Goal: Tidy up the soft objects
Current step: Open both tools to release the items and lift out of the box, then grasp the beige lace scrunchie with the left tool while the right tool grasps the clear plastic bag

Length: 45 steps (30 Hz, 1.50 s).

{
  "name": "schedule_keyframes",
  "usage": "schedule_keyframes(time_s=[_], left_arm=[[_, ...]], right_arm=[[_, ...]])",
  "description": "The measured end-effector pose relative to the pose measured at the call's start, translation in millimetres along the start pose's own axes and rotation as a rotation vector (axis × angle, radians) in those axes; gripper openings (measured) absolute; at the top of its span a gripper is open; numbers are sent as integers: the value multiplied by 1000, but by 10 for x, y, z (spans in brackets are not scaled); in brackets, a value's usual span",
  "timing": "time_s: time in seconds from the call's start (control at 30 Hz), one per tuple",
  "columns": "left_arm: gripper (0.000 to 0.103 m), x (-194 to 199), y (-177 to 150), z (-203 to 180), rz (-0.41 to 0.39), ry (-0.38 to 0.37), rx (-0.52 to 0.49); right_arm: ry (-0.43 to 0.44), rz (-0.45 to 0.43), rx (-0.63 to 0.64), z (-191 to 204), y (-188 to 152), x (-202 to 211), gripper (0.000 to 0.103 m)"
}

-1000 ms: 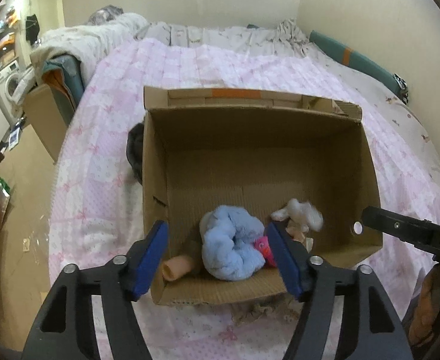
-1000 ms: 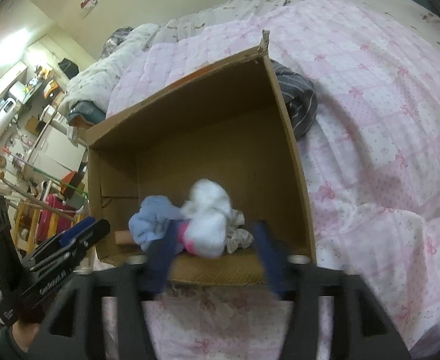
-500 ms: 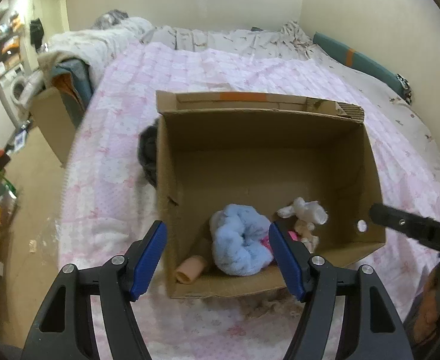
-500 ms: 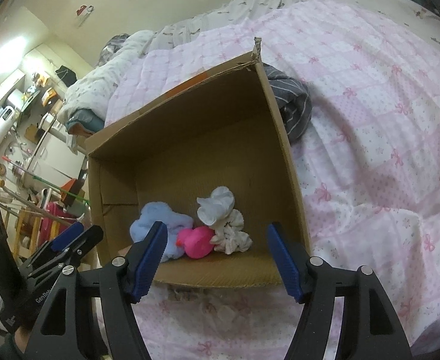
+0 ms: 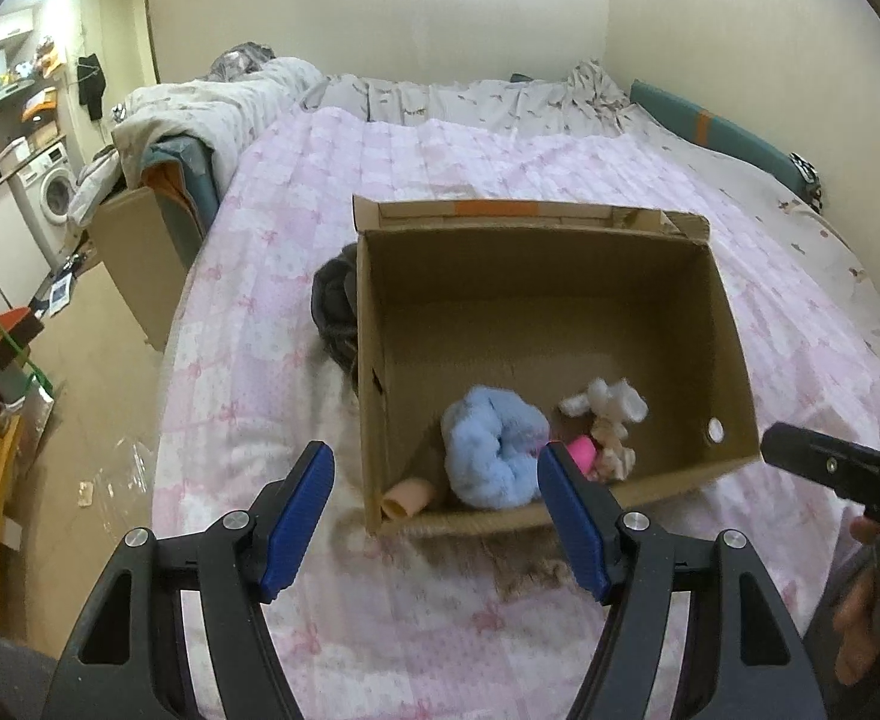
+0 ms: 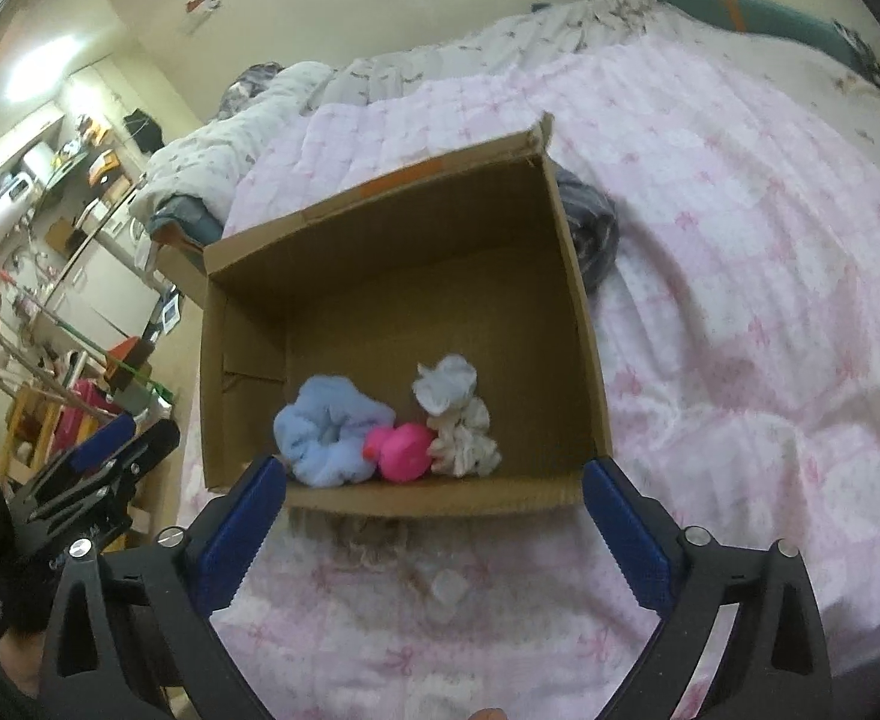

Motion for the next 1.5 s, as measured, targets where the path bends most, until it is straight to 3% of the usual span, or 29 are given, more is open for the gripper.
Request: schedule_keyframes(time_s=[0.23, 0.63, 0.87, 1.03, 1.1, 1.27, 1.43, 1.5], left_arm=[[68, 77, -285, -30, 77, -24, 54], [68, 24, -676, 136, 176, 32, 134], [68, -2, -749, 245, 200, 60, 182], [68, -55, -809, 214, 233, 53, 188], [68, -62, -829, 202, 241, 49, 192], [68, -77, -834, 188, 244, 43, 195], [68, -121, -883, 205, 262, 49, 200], [68, -151, -915, 202, 275, 48, 205]], right_arm=[[-21, 4, -3, -42, -123, 93, 103], [-91, 71, -25, -254, -485, 166, 103], [-137, 142, -40, -361, -644, 30, 103], [-96, 293, -6, -222, -979, -250, 103], [-73, 340, 25, -123, -1092, -368, 88], [-71, 383, 125, 45, -1234, -590, 86], [-125, 394, 207, 36, -1334, -819, 86], [-136, 407, 244, 36, -1380, -873, 75]])
Point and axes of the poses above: each gripper's, at about its wrist camera, not at the fingertips, and x roughly against the way its jaws point, z to its left, y to its top, the point moved 10 cm from there along -x, roughly the way its jaws point, and after that the axes turned 14 degrees about -z, right-handed, at the moved point
